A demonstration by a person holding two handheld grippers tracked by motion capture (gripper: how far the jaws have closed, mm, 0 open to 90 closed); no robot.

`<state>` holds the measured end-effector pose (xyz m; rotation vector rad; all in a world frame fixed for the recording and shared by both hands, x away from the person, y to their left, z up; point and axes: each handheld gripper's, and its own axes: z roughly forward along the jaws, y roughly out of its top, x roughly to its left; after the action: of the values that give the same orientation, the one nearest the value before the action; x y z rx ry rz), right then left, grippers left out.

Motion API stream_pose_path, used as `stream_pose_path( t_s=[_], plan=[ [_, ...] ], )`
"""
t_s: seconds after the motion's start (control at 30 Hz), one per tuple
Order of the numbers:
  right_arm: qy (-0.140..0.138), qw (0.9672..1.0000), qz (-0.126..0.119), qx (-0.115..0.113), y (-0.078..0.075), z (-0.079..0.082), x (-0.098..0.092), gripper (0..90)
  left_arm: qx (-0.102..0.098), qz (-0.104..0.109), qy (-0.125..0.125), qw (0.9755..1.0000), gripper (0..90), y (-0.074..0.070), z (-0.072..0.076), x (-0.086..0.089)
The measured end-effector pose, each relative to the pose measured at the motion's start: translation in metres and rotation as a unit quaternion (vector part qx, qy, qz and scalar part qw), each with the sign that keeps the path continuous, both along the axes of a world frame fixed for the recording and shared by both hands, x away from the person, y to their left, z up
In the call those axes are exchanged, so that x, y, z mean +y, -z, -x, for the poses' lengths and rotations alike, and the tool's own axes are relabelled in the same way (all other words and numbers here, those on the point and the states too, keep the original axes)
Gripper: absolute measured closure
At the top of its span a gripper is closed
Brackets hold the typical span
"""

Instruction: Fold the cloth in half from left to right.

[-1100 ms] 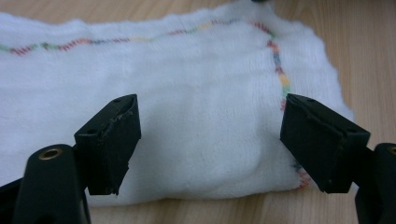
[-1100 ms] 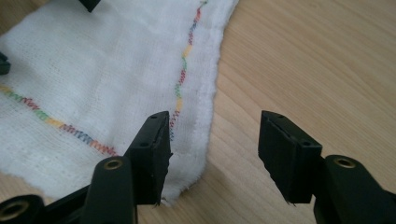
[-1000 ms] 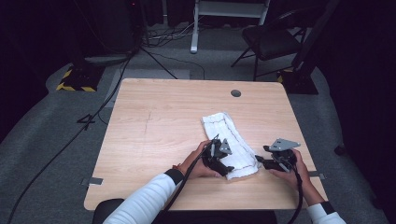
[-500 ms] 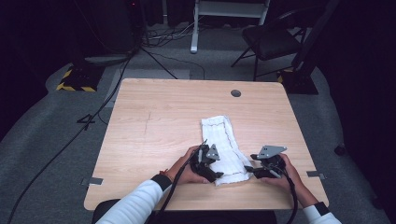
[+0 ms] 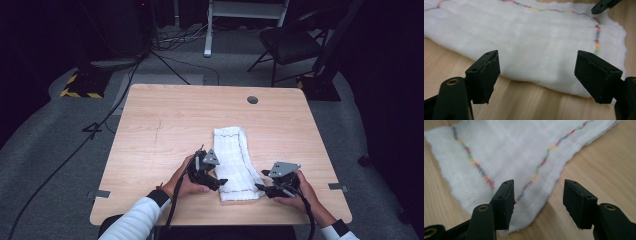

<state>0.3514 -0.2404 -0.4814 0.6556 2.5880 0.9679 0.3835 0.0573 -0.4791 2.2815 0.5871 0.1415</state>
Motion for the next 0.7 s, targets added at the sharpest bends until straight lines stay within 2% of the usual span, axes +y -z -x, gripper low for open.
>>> stream_pose_path(
  t_s=[0.1, 0.17, 0.23, 0.33, 0.37, 0.4, 0.5, 0.6, 0.67, 0.7],
  plan=[
    [0.021, 0.9994, -0.028, -0.007, -0.008, -0.011, -0.007, 42.0, -0.008, -0.008, -0.018, 0.9998, 20.7, -0.004, -0.008, 0.002],
    [0.038, 0.9987, -0.03, -0.012, -0.011, -0.02, -0.012, 40.9, -0.02, -0.015, -0.034, 0.9991, 20.7, -0.009, -0.017, 0.004],
    [0.056, 0.9976, -0.04, -0.014, -0.014, -0.032, -0.016, 40.3, -0.026, -0.008, -0.054, 0.9981, 20.9, -0.013, -0.026, 0.007],
    [0.07, 0.996, -0.052, -0.019, -0.021, -0.049, -0.018, 40.1, -0.042, 0.013, -0.092, 0.9948, 21.8, -0.02, -0.041, 0.01],
    [0.073, 0.9954, -0.059, -0.019, -0.023, -0.055, -0.017, 40.1, -0.046, 0.011, -0.101, 0.9938, 21.9, -0.022, -0.046, 0.011],
    [0.077, 0.9947, -0.066, -0.02, -0.025, -0.062, -0.015, 40.2, -0.044, 0.014, -0.103, 0.9936, 21.7, -0.023, -0.052, 0.011],
    [0.081, 0.9942, -0.065, -0.026, -0.029, -0.082, -0.007, 41.5, -0.048, 0.011, -0.123, 0.9912, 21.5, -0.022, -0.069, 0.012],
    [0.088, 0.9932, -0.067, -0.036, -0.033, -0.103, 0.004, 42.5, -0.031, 0.01, -0.142, 0.9894, 21.9, -0.017, -0.087, 0.012],
    [0.094, 0.9926, -0.071, -0.029, -0.033, -0.118, 0.011, 42.7, -0.028, 0.001, -0.15, 0.9883, 21.8, -0.012, -0.099, 0.01],
    [0.098, 0.9927, -0.064, -0.029, -0.031, -0.126, 0.016, 42.8, -0.026, -0.001, -0.154, 0.9877, 21.8, -0.011, -0.102, 0.008]
  ],
)
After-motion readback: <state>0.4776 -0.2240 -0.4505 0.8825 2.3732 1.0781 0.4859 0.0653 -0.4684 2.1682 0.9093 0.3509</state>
